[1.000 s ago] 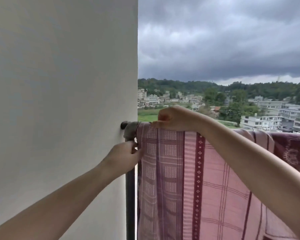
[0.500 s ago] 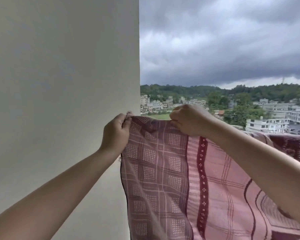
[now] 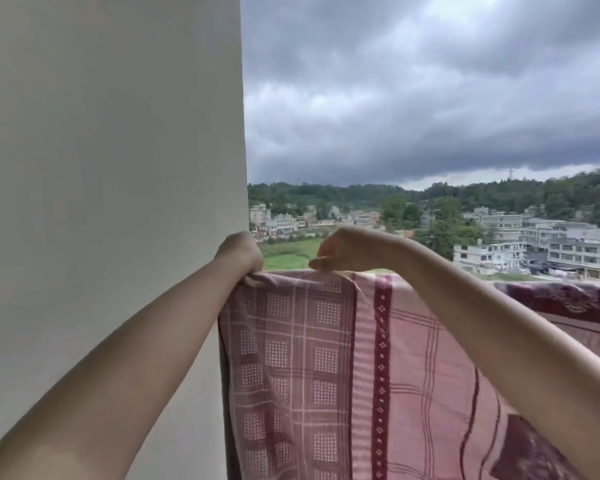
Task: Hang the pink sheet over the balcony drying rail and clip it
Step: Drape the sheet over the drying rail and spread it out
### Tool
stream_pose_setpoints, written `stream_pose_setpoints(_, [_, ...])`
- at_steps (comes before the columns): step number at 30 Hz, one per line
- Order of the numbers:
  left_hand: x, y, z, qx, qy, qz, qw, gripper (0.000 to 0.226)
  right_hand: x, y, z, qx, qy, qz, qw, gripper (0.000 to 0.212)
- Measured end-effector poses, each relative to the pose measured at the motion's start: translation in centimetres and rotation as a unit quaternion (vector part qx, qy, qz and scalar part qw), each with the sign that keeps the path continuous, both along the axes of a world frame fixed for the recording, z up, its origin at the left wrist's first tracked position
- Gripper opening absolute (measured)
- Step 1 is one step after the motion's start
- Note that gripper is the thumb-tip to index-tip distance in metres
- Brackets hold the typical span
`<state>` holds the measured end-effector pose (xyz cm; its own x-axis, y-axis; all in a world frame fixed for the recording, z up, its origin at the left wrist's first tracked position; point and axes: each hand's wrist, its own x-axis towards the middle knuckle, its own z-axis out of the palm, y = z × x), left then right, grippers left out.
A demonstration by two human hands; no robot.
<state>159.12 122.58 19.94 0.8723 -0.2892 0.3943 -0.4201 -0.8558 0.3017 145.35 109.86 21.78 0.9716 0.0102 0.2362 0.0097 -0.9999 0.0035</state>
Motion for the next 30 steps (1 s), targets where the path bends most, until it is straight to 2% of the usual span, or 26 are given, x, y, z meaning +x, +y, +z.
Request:
stream_pose_setpoints(2, [-0.2,0.8,-0.1,0.001,0.01,-0.007,1.0,0.024,-2.5,0.5,-1.4,-0.04,0.0,0.018,0.999,0.029])
stream_pose_setpoints(4, [-0.5,1.5,-0.5,-0.026,0.016,-0.021,0.999,0.019,-3.5,0.4,-3.1,-0.092,-0.045,0.01,0.995,0.022])
stream_pose_setpoints(7, [-1.6,3.2,-1.7,-0.147,-0.021,-0.054,0.987,0.01,-3.7,0.1,-4.8,-0.094,-0.171,0.047,0.98,0.026])
stream_pose_setpoints(9, [-3.4,4.8,-3.4,-0.237,-0.078,-0.059,0.967,0.022,-3.7,0.1,-5.4,-0.071,-0.231,0.064,0.968,0.025])
stream_pose_setpoints(11, [-5.6,6.5,-6.2,-0.279,-0.136,-0.059,0.949,0.03,-3.7,0.2,-5.8,-0.085,-0.253,0.054,0.962,0.025])
stream_pose_setpoints(12, [-6.6,7.2,-7.7,-0.281,-0.136,-0.066,0.948,0.031,-3.7,0.3,-6.0,-0.101,-0.272,0.056,0.955,0.024])
stream_pose_setpoints(16, [-7.6,7.7,-11.6,-0.273,-0.046,-0.092,0.957,0.031,-3.7,0.8,-6.4,-0.16,-0.312,0.042,0.936,0.015])
stream_pose_setpoints(19, [-7.3,7.0,-11.5,-0.345,-0.055,-0.066,0.935,0.032,-3.9,1.3,-6.7,-0.183,-0.348,0.02,0.919,0.004])
stream_pose_setpoints(21, [-6.5,6.7,-11.4,-0.372,-0.049,-0.046,0.926,0.027,-3.8,1.5,-6.8,-0.165,-0.344,-0.02,0.924,0.01])
stream_pose_setpoints(23, [-6.0,6.6,-11.6,-0.356,-0.074,-0.04,0.93,0.019,-3.7,1.5,-7.0,-0.138,-0.339,-0.042,0.93,0.018])
stream_pose_setpoints(24, [-6.1,6.6,-11.7,-0.345,-0.091,-0.045,0.933,0.017,-3.8,1.5,-7.0,-0.157,-0.341,-0.043,0.926,0.021])
stream_pose_setpoints(26, [-6.9,6.9,-11.0,-0.349,-0.117,-0.072,0.927,0.015,-4.1,1.6,-6.0,-0.169,-0.287,-0.084,0.939,0.031])
stream_pose_setpoints(28, [-7.0,7.2,-9.3,-0.362,-0.141,-0.102,0.916,0.014,-3.7,1.3,-4.1,-0.112,-0.266,-0.141,0.947,0.04])
stream_pose_setpoints(30, [-5.8,6.6,-5.8,-0.391,-0.128,-0.135,0.901,0.011,-2.4,0.7,-1.2,-0.012,-0.309,-0.173,0.935,0.038])
